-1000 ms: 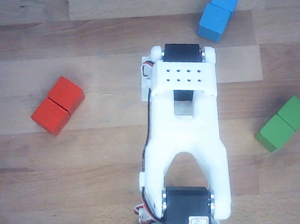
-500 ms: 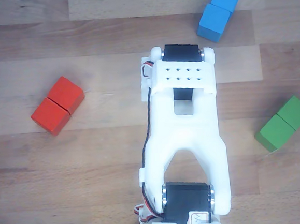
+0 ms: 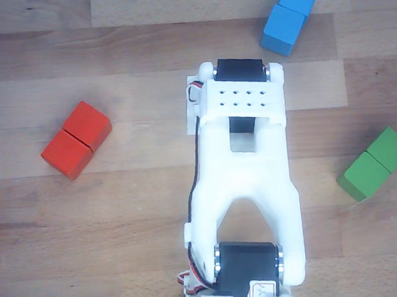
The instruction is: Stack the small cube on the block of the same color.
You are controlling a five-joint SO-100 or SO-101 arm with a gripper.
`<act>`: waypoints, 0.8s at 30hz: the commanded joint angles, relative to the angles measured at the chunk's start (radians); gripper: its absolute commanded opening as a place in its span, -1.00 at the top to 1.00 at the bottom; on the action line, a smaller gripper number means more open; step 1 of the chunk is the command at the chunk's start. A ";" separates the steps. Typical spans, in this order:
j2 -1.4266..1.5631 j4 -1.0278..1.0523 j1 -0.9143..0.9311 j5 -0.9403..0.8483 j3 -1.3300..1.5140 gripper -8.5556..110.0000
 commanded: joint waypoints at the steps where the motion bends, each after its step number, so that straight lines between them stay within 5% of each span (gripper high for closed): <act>1: 0.183 0.011 0.006 -0.011 -0.021 0.78; 11: 0.494 0.011 -0.114 -0.012 -0.021 0.77; 24: 0.701 0.003 -0.560 0.002 -0.126 0.77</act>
